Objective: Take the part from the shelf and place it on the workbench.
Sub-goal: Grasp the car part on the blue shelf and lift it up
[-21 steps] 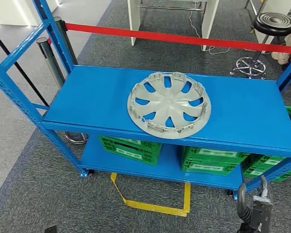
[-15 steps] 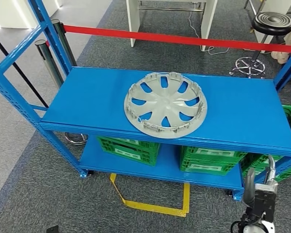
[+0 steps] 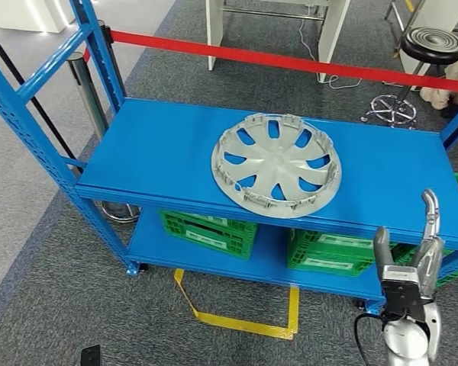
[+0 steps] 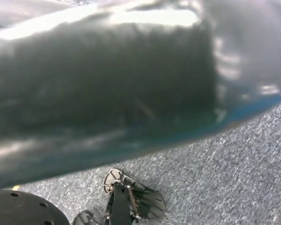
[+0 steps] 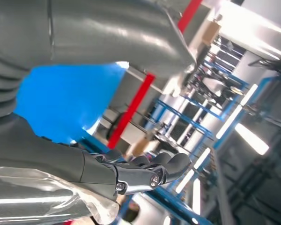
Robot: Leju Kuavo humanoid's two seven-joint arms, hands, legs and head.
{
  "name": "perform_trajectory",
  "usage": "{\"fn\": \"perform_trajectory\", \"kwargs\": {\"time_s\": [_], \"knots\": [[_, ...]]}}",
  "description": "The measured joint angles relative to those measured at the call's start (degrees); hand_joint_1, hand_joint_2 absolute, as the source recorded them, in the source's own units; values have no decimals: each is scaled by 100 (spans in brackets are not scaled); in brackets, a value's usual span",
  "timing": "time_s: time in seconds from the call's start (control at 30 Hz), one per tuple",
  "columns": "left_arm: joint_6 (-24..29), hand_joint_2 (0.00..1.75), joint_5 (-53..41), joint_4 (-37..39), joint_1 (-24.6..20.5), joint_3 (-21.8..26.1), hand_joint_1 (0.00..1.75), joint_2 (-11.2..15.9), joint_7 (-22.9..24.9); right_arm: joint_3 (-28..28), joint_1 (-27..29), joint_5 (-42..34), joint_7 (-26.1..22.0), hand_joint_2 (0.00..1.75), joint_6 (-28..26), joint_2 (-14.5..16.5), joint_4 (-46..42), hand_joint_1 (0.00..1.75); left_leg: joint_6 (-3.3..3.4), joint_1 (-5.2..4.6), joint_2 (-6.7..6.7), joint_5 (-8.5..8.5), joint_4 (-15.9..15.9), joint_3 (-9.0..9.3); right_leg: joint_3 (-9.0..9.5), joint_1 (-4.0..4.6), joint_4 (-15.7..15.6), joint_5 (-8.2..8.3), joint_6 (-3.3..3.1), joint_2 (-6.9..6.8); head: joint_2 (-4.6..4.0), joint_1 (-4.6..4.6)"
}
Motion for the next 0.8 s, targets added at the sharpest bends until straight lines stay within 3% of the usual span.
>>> {"fn": "perform_trajectory", "kwargs": {"time_s": [0.03, 0.07, 0.17, 0.23, 0.3, 0.37, 0.4, 0.47, 0.53, 0.57, 0.6, 0.67, 0.7, 0.8], "knots": [[2, 0, -9, 5, 3, 1, 0, -3, -4, 17, 1, 10, -34, 44, -56, -9, -1, 0, 3, -4, -1, -1, 2, 1, -90, 1, 160, 3, 7, 0, 0, -1], [3, 0, -18, 9, 3, 1, 0, -3, -7, 32, 3, 14, -57, 0, -105, -13, -7, 0, 3, -6, -3, -3, 6, 2, -71, 1, 93, 121, 9, -1, 0, -1], [6, 0, -56, 20, -5, 2, 0, -3, -17, 68, -2, 16, -80, 0, -172, -38, -83, 0, -29, -18, -10, -23, 49, -4, 428, 4, -985, 684, -19, -7, 0, 0], [3, 0, -74, 26, -8, 2, 0, -4, -26, 87, 16, 17, -81, 87, -183, -55, -144, 0, -76, -41, -11, -31, 81, -34, 637, 14, -1395, 758, -70, -3, 0, -6], [0, 0, -83, 31, -5, 2, 0, -4, -28, 95, 64, 21, -81, 175, -195, -60, -188, 0, -121, -48, -11, -23, 90, -54, 666, 16, -1434, 745, -126, 6, 0, -12], [-1, 0, -90, 34, -5, 2, 0, -5, -28, 97, 104, 26, -80, 175, -199, -63, -243, 0, -175, -38, -10, -120, 214, -98, 678, -3, -1457, 766, -174, 1, 0, -23], [-1, 0, -91, 34, -7, 2, 0, -5, -29, 98, 113, 29, -74, 175, -196, -64, -272, 0, -208, -28, -11, -255, 426, -184, 688, -15, -1468, 773, -205, -7, 0, -31], [1, 0, -89, 34, -4, 2, 0, -4, -29, 102, 129, 38, -47, 175, -181, -66, -305, 0, -280, 4, -11, -614, 1142, -493, 694, -17, -1469, 769, -251, -18, 0, -45], [3, 0, -87, 34, 5, 2, 0, -3, -29, 106, 161, 55, -29, 87, -156, -65, -309, 0, -346, 48, -11, -761, 1667, -729, 697, -19, -1467, 764, -272, -21, 0, -45], [6, 0, -87, 34, 7, 2, 0, -2, -29, 113, 179, 65, -32, 44, -141, -65, -314, 0, -377, 75, -10, -671, 1637, -717, 700, -24, -1463, 761, -274, -18, 0, -45], [10, 0, -92, 34, 7, 2, 0, -1, -27, 125, 198, 75, -38, 0, -118, -67, -321, 0, -410, 108, -10, -486, 1392, -605, 707, -32, -1454, 755, -273, -14, 0, -45], [16, 0, -116, 39, -1, 2, 0, -4, -5, 147, 223, 80, -32, 0, -18, -86, -341, 0, -495, 166, -11, -132, 623, -252, 703, -30, -1406, 719, -243, -5, 0, -51], [13, 0, -133, 44, -6, 2, 0, -6, 21, 156, 225, 78, -8, 0, 69, -115, -347, 0, -492, 181, -11, -49, 338, -125, 688, -18, -1375, 699, -220, 1, 0, -55], [-38, 0, -203, 57, -6, -9, 0, -8, 132, 215, 108, 158, 180, 0, 431, -280, -280, 0, -395, 167, -12, -64, 141, -61, 650, 8, -1349, 687, -169, 11, 0, -55]]}}
